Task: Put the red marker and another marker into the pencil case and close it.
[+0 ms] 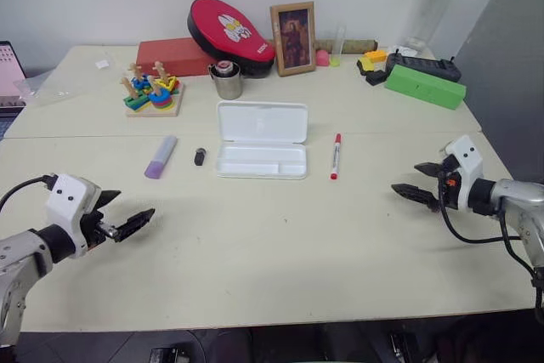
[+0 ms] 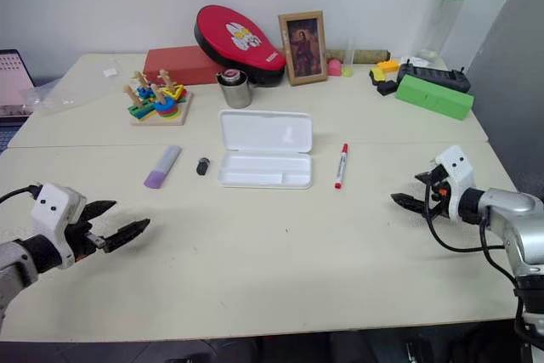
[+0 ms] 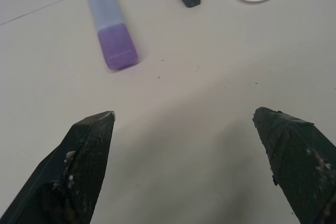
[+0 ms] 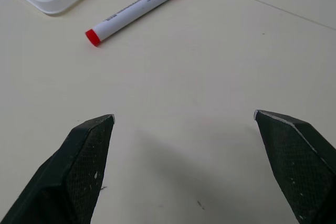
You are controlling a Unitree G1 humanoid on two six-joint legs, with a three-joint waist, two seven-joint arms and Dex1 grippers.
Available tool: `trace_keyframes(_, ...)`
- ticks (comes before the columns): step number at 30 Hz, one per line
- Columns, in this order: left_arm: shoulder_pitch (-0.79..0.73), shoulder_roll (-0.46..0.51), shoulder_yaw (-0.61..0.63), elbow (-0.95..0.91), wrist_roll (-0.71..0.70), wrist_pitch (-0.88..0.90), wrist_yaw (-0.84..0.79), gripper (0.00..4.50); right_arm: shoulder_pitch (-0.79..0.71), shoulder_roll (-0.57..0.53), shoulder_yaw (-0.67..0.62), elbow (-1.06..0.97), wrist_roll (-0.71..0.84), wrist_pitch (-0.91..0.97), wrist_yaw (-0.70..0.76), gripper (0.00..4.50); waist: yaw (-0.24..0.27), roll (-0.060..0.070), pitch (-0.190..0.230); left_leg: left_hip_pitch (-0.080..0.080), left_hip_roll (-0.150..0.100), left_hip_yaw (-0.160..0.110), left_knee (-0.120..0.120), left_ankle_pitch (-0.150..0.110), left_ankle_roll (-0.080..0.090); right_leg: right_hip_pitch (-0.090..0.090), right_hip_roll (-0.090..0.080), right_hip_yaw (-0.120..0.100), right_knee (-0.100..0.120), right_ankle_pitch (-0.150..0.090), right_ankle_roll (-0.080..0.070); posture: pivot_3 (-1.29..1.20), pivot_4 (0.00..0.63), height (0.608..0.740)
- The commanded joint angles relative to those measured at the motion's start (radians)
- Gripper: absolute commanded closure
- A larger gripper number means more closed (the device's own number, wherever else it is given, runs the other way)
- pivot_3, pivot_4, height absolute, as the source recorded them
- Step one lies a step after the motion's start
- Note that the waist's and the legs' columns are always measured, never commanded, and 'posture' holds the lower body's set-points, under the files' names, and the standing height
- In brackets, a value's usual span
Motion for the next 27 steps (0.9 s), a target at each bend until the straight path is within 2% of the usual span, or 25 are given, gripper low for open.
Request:
trace_keyframes(1, 0.021, 0.027, 0.062, -0.032, -0.012, 0.029, -0.030, 0.00, -0.019, -0.028, -0.012, -0.031, 0.013, 0.013, 0.038, 0.02, -0.001, 0.000, 0.000, 0.000, 0.000, 0.000, 0.000, 0.000, 0.000, 0.000, 0.000, 0.000, 0.000, 0.000, 0.000, 0.00, 0.150, 0.740)
trace_keyframes(7, 0.064, 0.022, 0.083, -0.077, 0.001, 0.070, -0.030, 0.00, -0.032, -0.019, -0.006, -0.016, -0.001, 0.009, 0.058, 0.02, -0.006, 0.000, 0.000, 0.000, 0.000, 0.000, 0.000, 0.000, 0.000, 0.000, 0.000, 0.000, 0.000, 0.000, 0.000, 0.00, 0.150, 0.740)
trace_keyframes(27, 0.042, 0.020, 0.045, -0.087, 0.017, 0.110, -0.044, 0.00, 0.000, -0.009, -0.011, -0.043, -0.011, 0.016, 0.054, 0.02, -0.009, 0.000, 0.000, 0.000, 0.000, 0.000, 0.001, 0.000, 0.000, 0.000, 0.000, 0.000, 0.000, 0.002, 0.004, 0.00, 0.150, 0.740)
